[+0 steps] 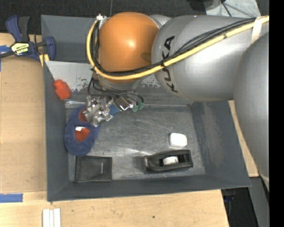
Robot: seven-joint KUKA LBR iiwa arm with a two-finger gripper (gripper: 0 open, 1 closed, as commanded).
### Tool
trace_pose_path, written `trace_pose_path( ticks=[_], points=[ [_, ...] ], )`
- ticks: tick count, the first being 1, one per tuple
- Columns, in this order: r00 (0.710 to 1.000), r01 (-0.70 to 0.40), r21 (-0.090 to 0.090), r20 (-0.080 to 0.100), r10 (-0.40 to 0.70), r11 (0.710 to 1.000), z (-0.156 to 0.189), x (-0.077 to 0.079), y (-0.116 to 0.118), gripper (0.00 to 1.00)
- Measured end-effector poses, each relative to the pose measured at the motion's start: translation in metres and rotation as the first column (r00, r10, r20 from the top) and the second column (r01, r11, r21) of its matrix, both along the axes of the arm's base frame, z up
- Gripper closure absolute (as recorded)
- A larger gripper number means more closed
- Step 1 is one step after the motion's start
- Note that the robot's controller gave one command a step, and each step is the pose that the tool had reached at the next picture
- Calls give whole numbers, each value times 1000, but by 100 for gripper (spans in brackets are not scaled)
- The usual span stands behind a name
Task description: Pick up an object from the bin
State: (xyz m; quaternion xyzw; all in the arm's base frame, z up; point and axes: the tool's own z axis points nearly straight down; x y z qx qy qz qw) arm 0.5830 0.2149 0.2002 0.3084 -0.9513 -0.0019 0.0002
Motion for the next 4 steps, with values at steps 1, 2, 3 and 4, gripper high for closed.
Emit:
trace_pose_path(
  ticks=[1,2,3,4],
  points=[
    [956,-293,-3,0,293,956,-53,-6,2,100],
    [758,-652,-4,9,652,758,-17,12,21,100],
    [760,-650,-3,6,650,760,-18,11,20,0],
    [831,-557,0,6,557,831,-108,38,-37,0]
  ],
)
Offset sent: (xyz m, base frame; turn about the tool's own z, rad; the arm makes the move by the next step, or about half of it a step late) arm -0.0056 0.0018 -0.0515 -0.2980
